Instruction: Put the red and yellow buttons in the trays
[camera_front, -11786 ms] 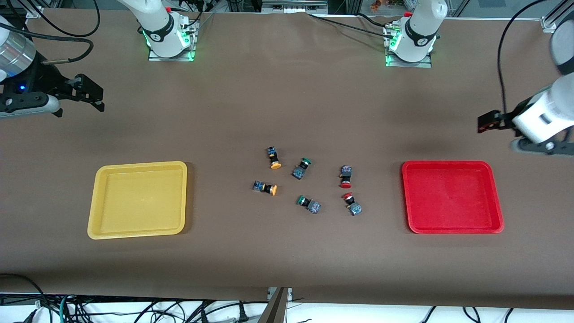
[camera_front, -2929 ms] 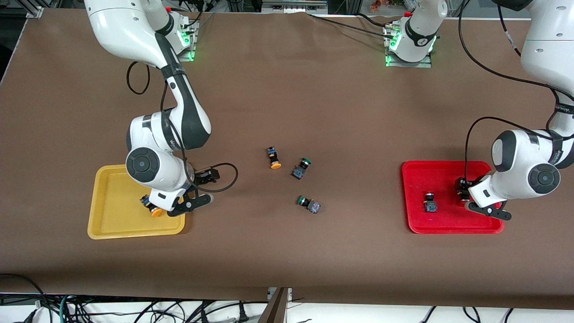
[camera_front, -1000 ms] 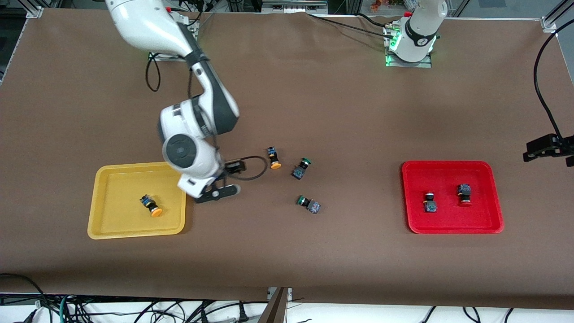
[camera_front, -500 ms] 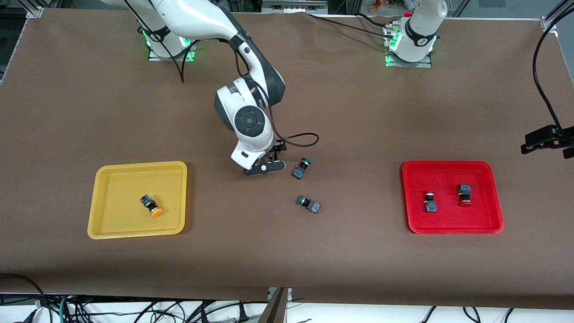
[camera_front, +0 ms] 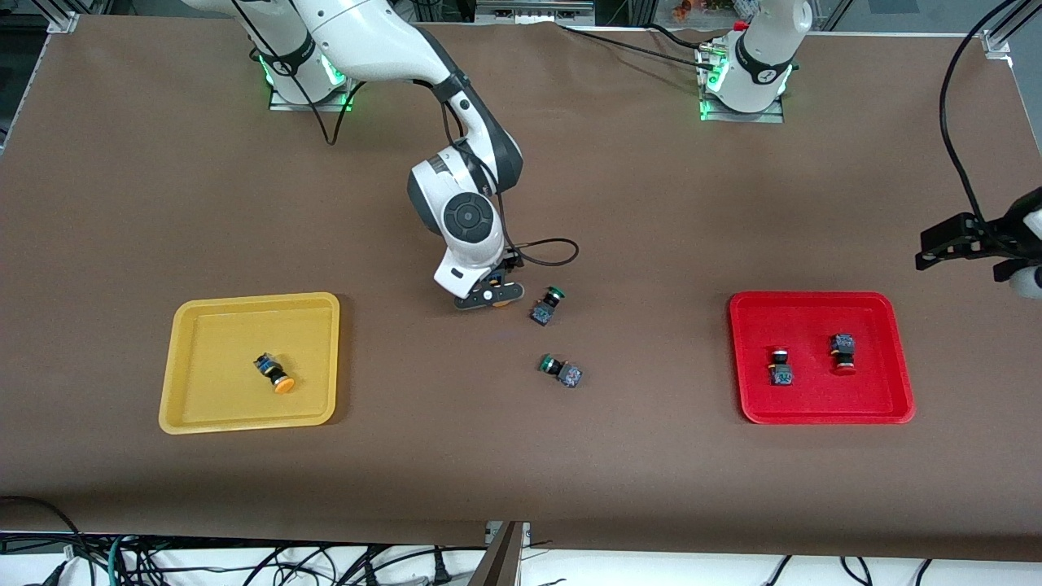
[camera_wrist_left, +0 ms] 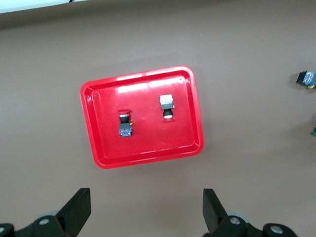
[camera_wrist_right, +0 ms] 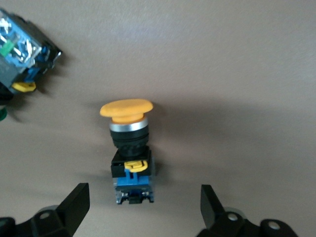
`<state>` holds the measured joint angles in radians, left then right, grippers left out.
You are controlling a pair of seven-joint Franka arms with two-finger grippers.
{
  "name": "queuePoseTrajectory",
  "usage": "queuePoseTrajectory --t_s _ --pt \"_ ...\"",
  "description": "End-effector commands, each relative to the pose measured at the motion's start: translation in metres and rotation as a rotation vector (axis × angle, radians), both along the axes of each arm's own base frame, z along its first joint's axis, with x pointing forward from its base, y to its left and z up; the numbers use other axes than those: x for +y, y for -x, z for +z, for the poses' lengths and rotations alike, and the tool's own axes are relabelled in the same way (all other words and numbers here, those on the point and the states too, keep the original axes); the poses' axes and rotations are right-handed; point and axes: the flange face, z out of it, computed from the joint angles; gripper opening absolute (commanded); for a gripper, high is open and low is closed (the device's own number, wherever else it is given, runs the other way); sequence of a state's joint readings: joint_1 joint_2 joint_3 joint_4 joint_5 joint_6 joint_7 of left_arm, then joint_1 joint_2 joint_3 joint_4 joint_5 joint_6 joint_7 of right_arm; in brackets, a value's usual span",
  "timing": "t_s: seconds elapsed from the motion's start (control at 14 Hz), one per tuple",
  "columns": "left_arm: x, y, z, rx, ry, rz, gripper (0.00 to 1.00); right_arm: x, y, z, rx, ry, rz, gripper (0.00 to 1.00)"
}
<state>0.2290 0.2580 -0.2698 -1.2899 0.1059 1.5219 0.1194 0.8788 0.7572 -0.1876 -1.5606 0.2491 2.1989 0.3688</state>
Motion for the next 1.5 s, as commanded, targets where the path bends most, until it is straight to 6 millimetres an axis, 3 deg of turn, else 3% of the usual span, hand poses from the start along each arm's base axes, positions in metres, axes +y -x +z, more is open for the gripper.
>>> queuePoseTrajectory --t_s 0.0,0.07,0.21,0.29,0.36,0.5,0.64,0.71,0.86,1.0,1.14,1.29,1.43 --pt "-0.018 0.043 0.0 -0.046 -0.048 0.002 1.0 -0.002 0.006 -0.003 -0.015 -0.025 -0.024 0.99" --pt "-0.017 0.051 -0.001 -0.068 -0.046 0.003 1.0 -0.002 0.007 -0.005 -0.021 -0.028 -0.025 0.9" --pt "-0.017 0.061 -0.005 -0.062 -0.043 0.002 1.0 -0.003 0.006 -0.005 -0.017 -0.026 -0.027 0.49" --pt "-0.017 0.062 -0.005 -0.056 -0.043 0.004 1.0 -0.005 0.005 -0.005 -0.013 -0.023 -0.027 0.2" --pt "-0.015 0.058 -0.006 -0.052 -0.044 0.006 1.0 -0.01 0.002 -0.003 -0.012 -0.023 -0.027 0.02" --pt "-0.016 0.056 -0.007 -0.052 -0.043 0.007 1.0 -0.025 -0.013 0.017 -0.001 -0.014 -0.03 0.0" --pt "-0.016 0.056 -0.007 -0.051 -0.043 0.006 1.0 -0.069 -0.043 0.058 0.04 0.001 0.037 0.0" --pt "-0.016 0.056 -0.007 -0.051 -0.043 0.004 1.0 -0.107 -0.061 0.076 0.062 0.015 0.091 0.0" --pt "-0.015 0.057 -0.007 -0.049 -0.045 0.006 1.0 -0.185 -0.095 0.092 0.08 0.025 0.238 0.0" --pt "-0.016 0.057 -0.007 -0.049 -0.043 0.005 1.0 -0.249 -0.117 0.092 0.076 0.025 0.324 0.0" --pt "-0.015 0.056 -0.008 -0.049 -0.045 0.004 1.0 -0.295 -0.129 0.082 0.08 0.016 0.342 0.0" --pt "-0.016 0.055 -0.008 -0.051 -0.043 0.004 1.0 -0.308 -0.132 0.065 0.066 0.03 0.349 0.0" --pt "-0.017 0.055 -0.006 -0.054 -0.043 0.001 1.0 -0.335 -0.138 0.056 0.052 0.032 0.352 0.0"
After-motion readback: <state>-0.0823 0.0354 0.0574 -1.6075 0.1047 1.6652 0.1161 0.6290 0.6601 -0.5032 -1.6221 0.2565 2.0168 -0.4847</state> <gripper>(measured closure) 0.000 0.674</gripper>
